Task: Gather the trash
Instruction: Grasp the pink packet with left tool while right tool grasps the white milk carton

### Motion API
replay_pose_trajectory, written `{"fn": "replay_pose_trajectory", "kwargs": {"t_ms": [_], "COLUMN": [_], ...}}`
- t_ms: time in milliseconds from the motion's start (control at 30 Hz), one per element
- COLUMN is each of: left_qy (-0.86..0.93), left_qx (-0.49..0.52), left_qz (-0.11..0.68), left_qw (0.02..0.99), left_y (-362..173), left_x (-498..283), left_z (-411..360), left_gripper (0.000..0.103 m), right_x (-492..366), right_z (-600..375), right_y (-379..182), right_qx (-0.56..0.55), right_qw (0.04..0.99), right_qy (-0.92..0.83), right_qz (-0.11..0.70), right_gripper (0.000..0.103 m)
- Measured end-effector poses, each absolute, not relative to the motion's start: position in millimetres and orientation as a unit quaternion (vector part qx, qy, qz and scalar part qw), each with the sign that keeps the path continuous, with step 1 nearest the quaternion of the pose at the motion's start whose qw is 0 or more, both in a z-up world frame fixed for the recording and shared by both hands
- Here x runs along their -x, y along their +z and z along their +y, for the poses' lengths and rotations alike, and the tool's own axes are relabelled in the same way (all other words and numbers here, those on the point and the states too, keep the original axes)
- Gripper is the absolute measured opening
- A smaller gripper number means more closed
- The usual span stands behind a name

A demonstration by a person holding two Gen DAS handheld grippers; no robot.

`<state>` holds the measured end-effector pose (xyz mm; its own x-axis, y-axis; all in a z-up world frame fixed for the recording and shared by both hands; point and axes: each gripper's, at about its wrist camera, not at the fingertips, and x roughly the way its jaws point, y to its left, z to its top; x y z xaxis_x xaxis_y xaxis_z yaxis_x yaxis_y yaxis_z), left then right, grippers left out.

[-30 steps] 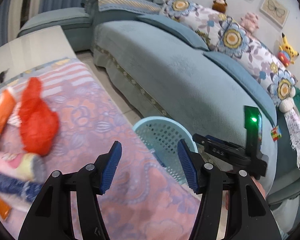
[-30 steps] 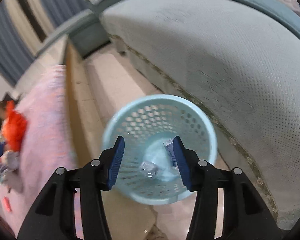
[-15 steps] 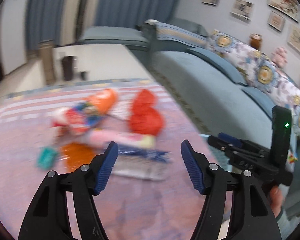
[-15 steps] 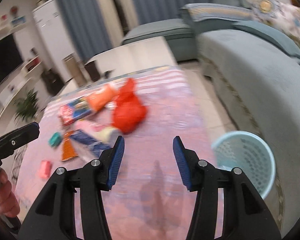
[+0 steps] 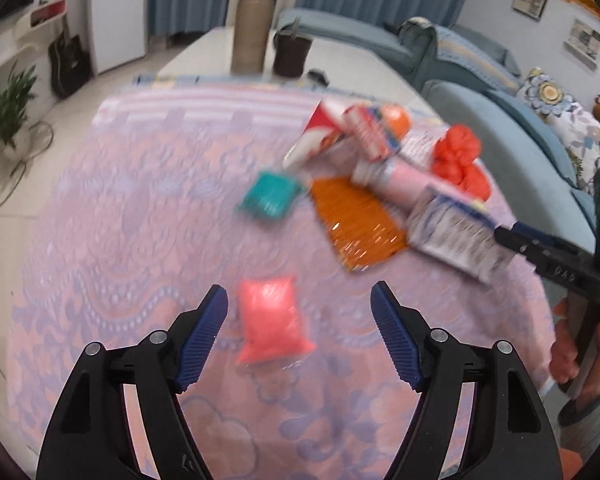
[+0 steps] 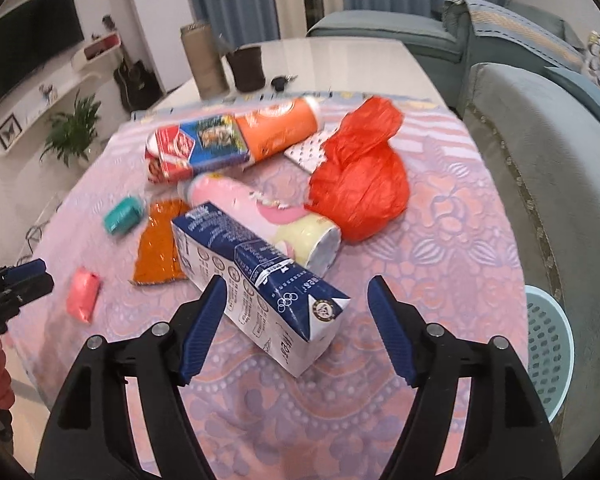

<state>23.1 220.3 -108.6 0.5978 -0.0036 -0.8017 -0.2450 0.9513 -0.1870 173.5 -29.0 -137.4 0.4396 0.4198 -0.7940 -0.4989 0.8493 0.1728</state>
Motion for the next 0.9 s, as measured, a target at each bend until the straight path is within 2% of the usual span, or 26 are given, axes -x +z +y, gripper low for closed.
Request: {"fn": "replay_pose_trajectory", "kwargs": {"t_ms": [167, 200, 267, 400, 433, 600, 767, 900], "left_qy": [0.079, 0.080, 0.084, 0.092, 0.095, 0.111, 0.100, 0.075], "left_qx": [0.135, 0.134, 0.133, 0.117, 0.112, 0.079, 0.063, 0.056], "left_qz": [0.466, 0.469, 0.474, 0.478, 0.481, 0.495, 0.479, 0.457], "left_qw": [0.871, 0.869, 0.866, 0.865, 0.864, 0.858, 0.870, 0.885], "left_y": [-130.3, -133.4, -138.5, -142.5, -143.2, -148.8, -140.7, -123.5], "left_x": [-21.7, -21.7, -22.3, -24.0, -24.9, -31.3, -29.7, -30.7], "left_z": [219.1, 218.8, 217.9, 212.5, 210.8, 203.4, 189.6, 172.6], "left_gripper": [0.072, 0.072, 0.072, 0.068, 0.061, 0.038, 0.037, 0.036], "right_x": [-180.4, -180.4, -178.6, -162.1, -157.8, -140.1, -128.4, -112.4], "right_z": [-26.5, -26.1, -25.6, -31.2, -34.0, -68.7, -118.5, -147.9], "right_y": [-148.0, -149.3, -151.3, -145.9, -144.7, -142.4, -149.8, -155.1], "right_qx": [0.042, 0.041, 0.039, 0.038, 0.036, -0.024, -0.113, -0.144], "right_qw": [0.835, 0.832, 0.825, 0.824, 0.824, 0.813, 0.798, 0.793], "right_qy": [0.277, 0.280, 0.287, 0.289, 0.286, 0.259, 0.214, 0.192], "right_qz": [0.473, 0.477, 0.485, 0.486, 0.488, 0.521, 0.553, 0.560], "right_gripper": [0.068, 0.059, 0.049, 0.042, 0.042, 0.039, 0.039, 0.040]}}
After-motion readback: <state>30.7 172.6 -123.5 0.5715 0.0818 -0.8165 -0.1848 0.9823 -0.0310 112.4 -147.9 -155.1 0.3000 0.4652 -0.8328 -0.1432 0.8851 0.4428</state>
